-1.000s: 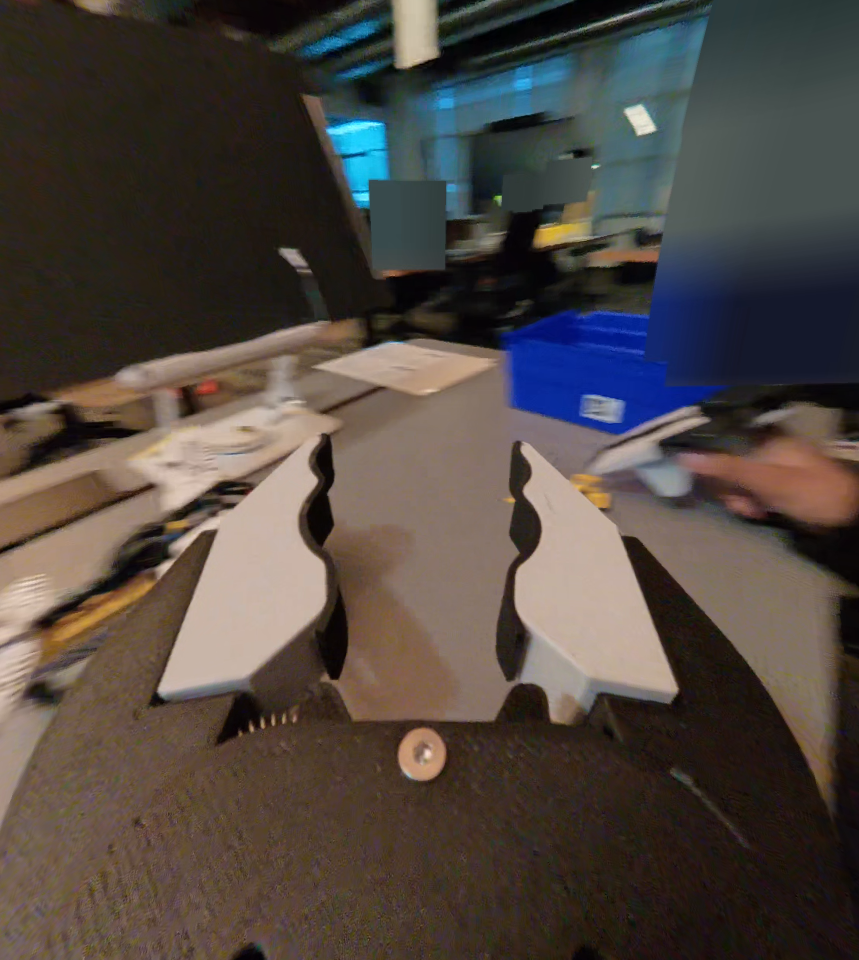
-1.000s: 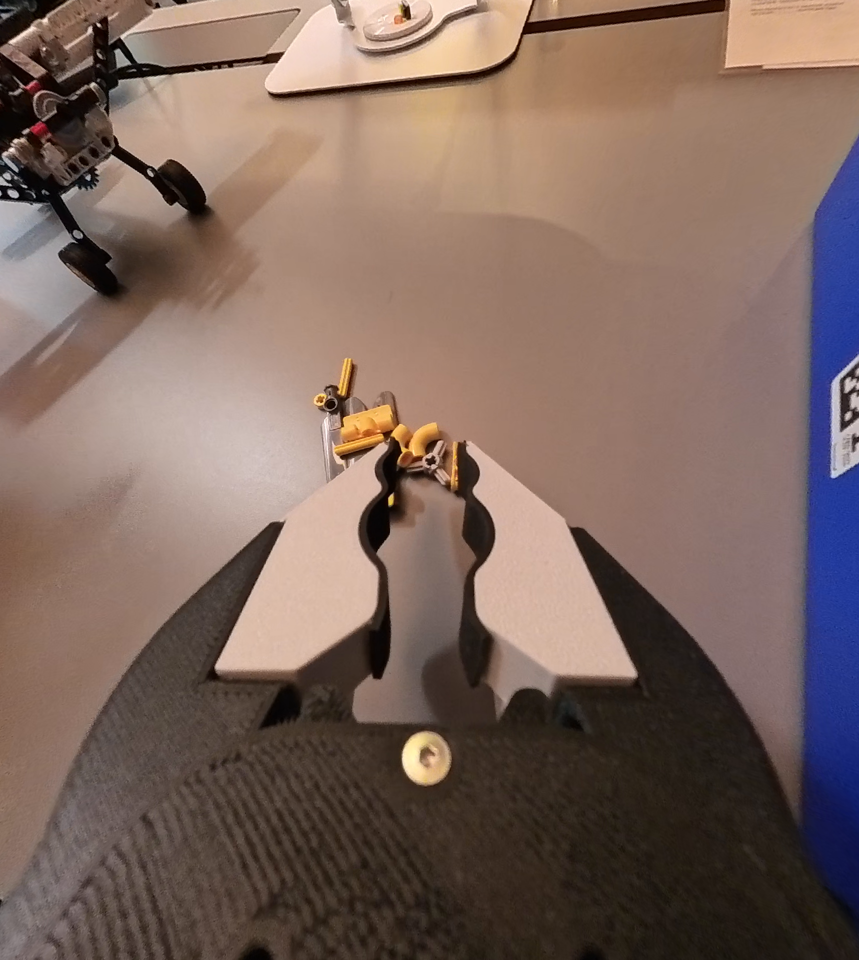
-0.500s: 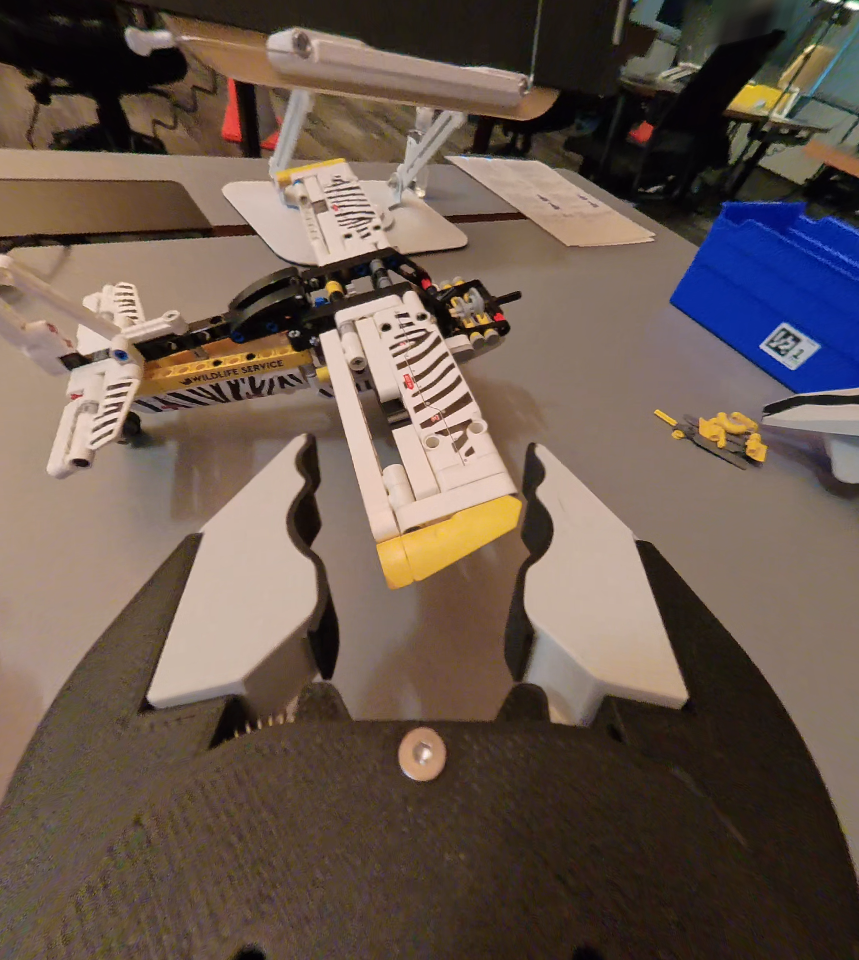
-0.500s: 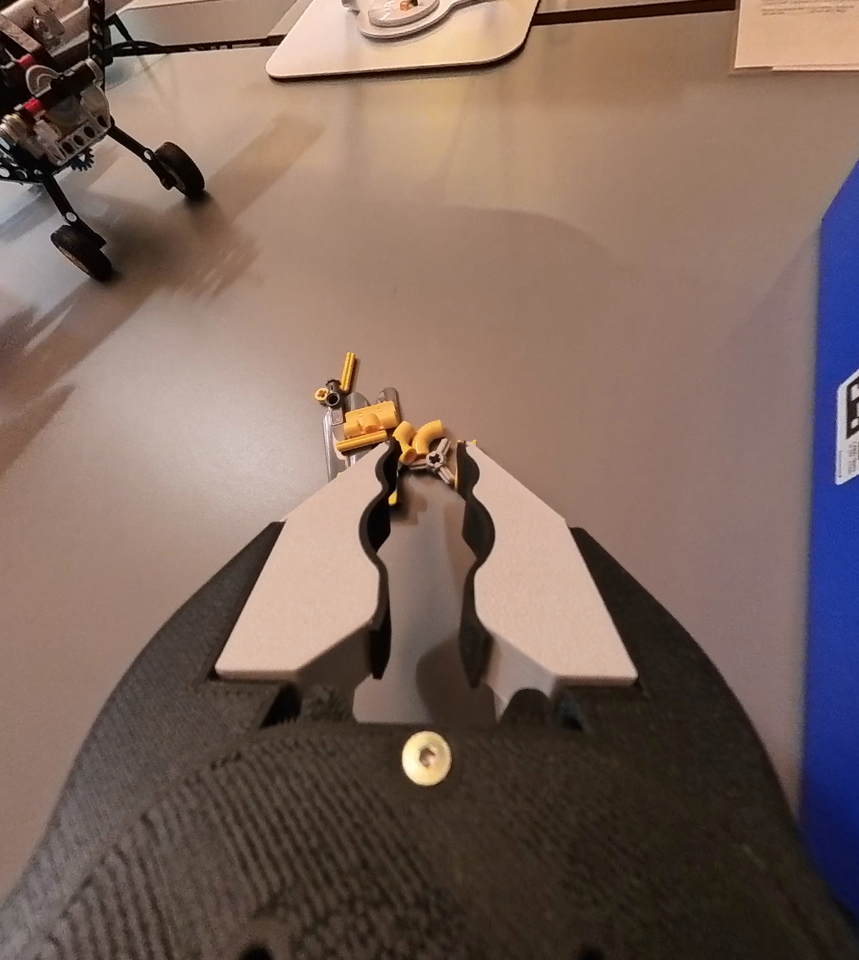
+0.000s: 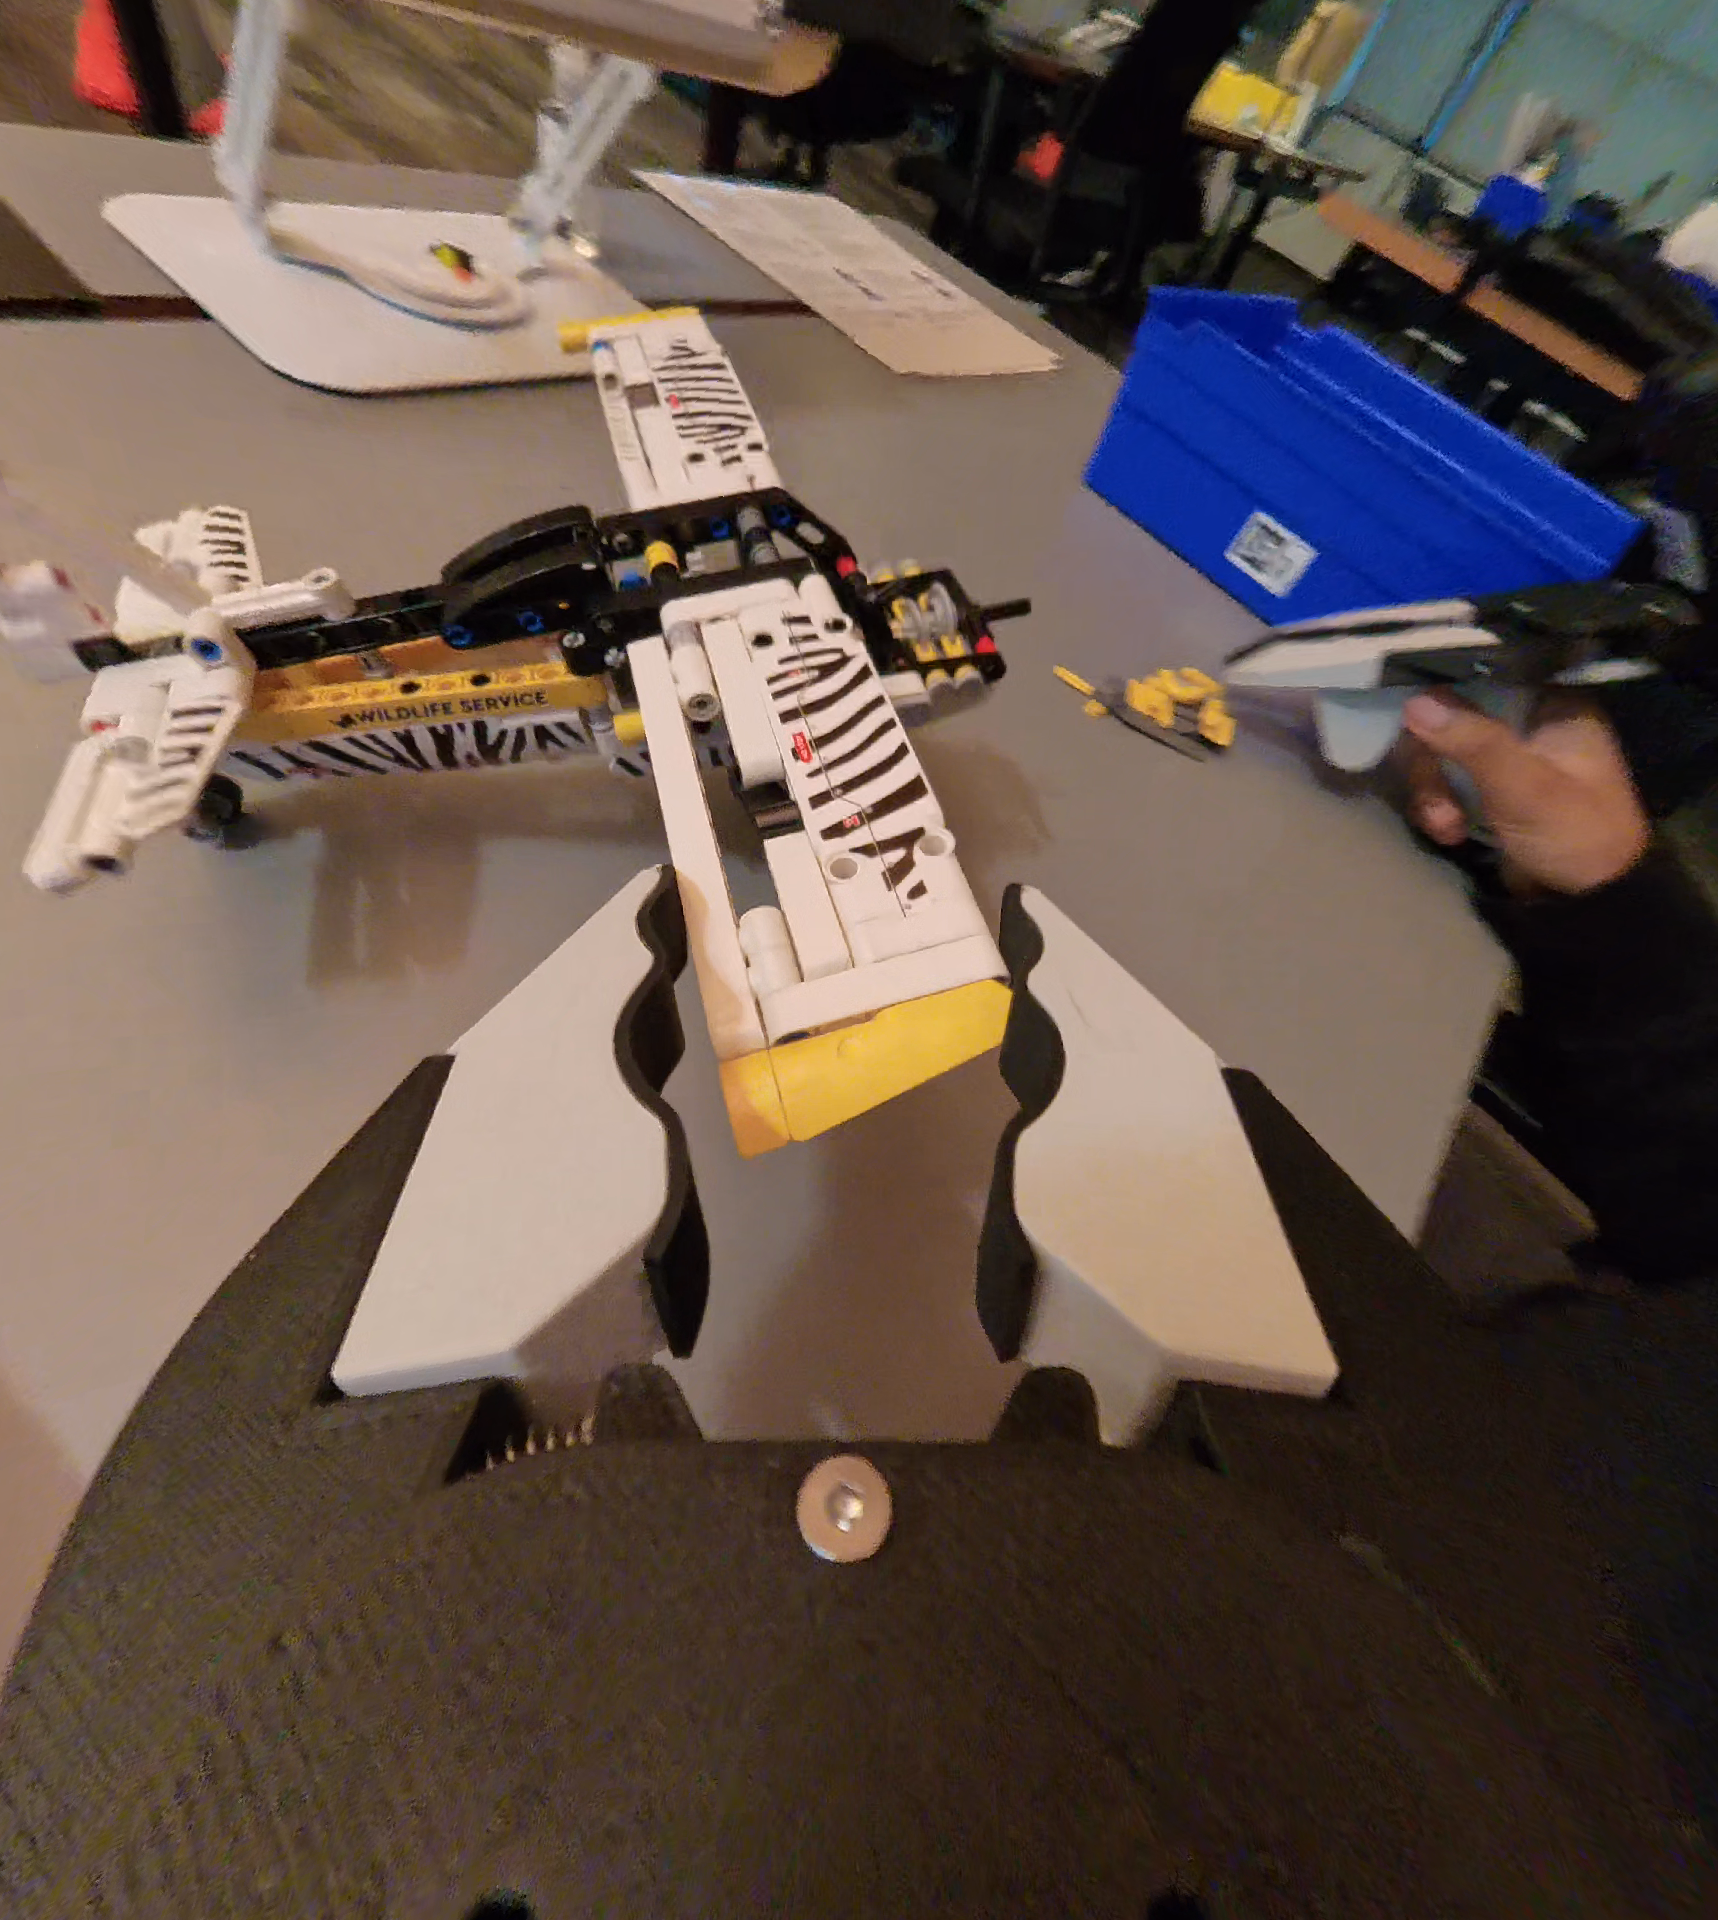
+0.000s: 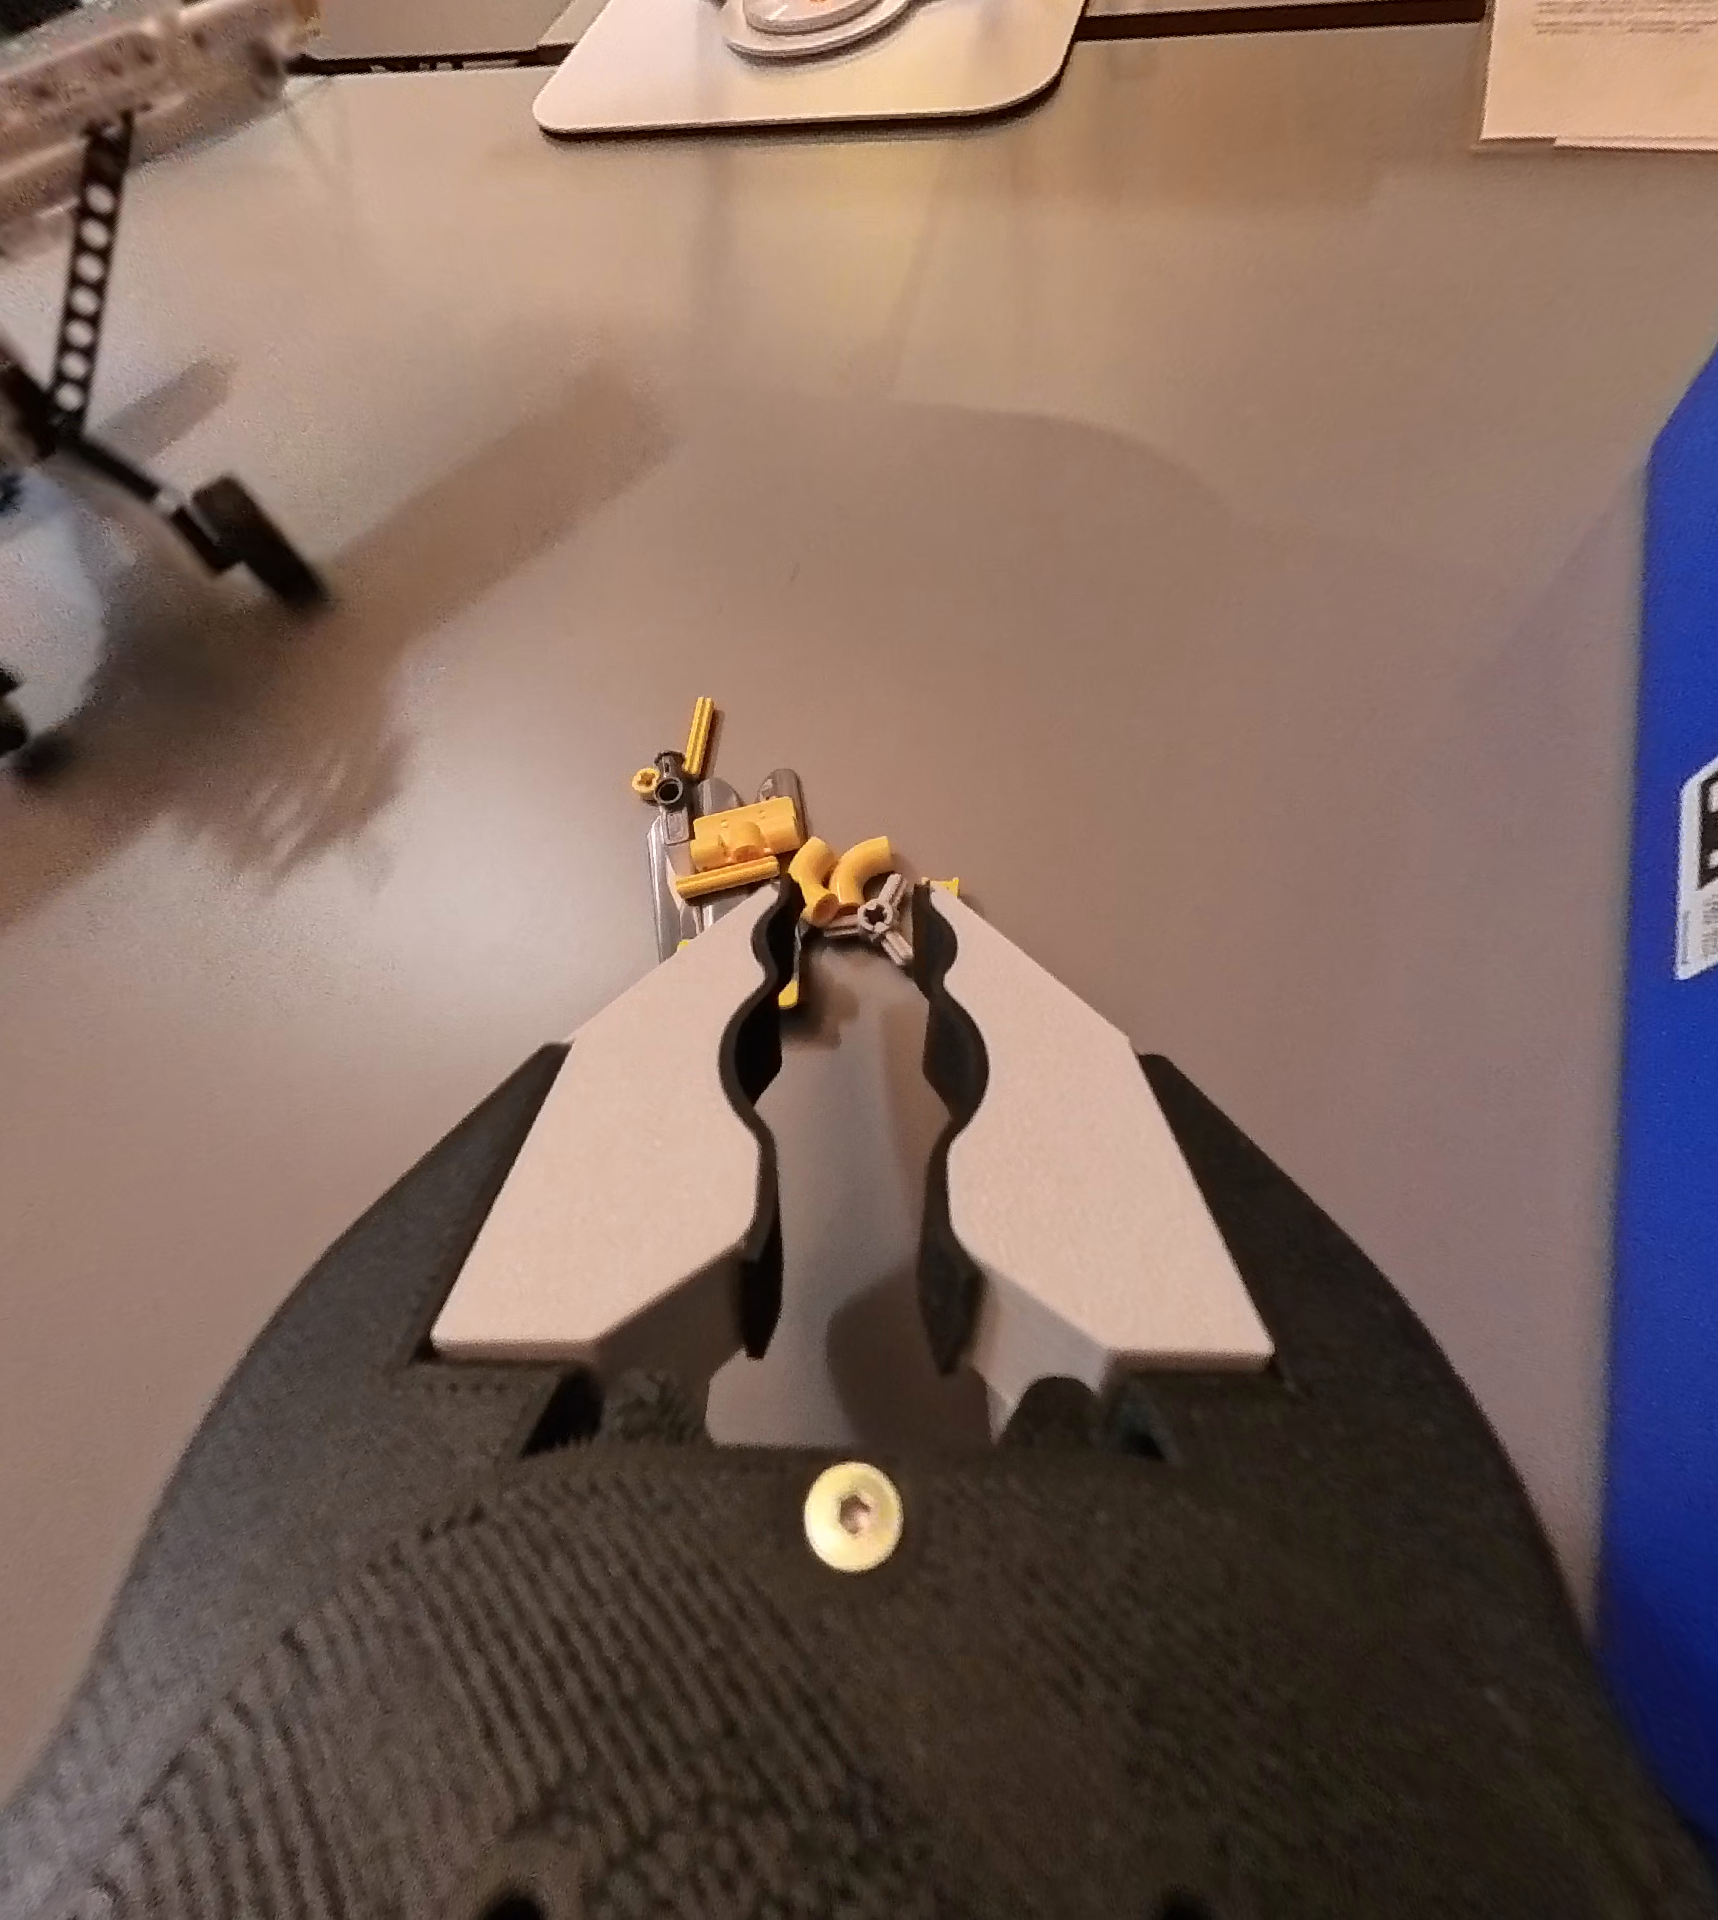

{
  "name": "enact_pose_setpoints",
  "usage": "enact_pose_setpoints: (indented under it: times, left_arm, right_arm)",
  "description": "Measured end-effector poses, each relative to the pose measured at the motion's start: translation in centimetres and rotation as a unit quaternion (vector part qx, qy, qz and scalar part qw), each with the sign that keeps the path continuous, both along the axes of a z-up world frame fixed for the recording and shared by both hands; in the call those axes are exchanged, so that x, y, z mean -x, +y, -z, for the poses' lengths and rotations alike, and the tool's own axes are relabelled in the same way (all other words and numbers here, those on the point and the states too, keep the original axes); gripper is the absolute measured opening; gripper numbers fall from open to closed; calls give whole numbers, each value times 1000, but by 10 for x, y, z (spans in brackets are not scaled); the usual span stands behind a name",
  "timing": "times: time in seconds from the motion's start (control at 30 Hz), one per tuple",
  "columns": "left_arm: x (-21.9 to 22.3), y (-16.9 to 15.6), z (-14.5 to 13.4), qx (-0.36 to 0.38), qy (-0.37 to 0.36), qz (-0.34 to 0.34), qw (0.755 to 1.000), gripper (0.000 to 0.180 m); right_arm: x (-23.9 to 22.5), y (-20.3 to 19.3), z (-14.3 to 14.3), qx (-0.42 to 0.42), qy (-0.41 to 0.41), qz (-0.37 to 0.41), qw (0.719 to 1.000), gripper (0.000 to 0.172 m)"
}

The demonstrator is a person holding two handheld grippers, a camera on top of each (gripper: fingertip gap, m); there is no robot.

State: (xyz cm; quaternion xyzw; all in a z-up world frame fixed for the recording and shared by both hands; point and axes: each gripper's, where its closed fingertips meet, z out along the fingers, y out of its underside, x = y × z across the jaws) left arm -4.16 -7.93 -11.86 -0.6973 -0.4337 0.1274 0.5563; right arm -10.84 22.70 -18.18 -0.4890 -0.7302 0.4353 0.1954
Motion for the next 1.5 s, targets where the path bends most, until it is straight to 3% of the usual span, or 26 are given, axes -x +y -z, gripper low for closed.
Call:
enact_pose_setpoints:
  times: [0.23,0.33,0.53,0.73,1.03,1.5]
  left_arm:
    - [-63,24,-3,11,-24,120,992,56]
    - [-70,30,-2,11,-16,135,991,57]
    - [-76,39,-11,-71,-27,160,984,61]
    - [-87,54,-12,-85,-28,190,978,56]
    - [-90,64,-30,-161,-29,211,964,49]
    - [-84,59,-26,-168,-29,190,967,49]
  right_arm:
    - [1,0,3,-14,-3,3,1000,20]
    - [1,1,2,-18,0,5,1000,20]
    - [1,1,1,-23,6,6,1000,20]
    - [0,0,2,-31,9,5,999,20]
    - [0,-1,2,-48,16,3,999,20]
    - [-1,-2,1,-52,22,2,998,20]
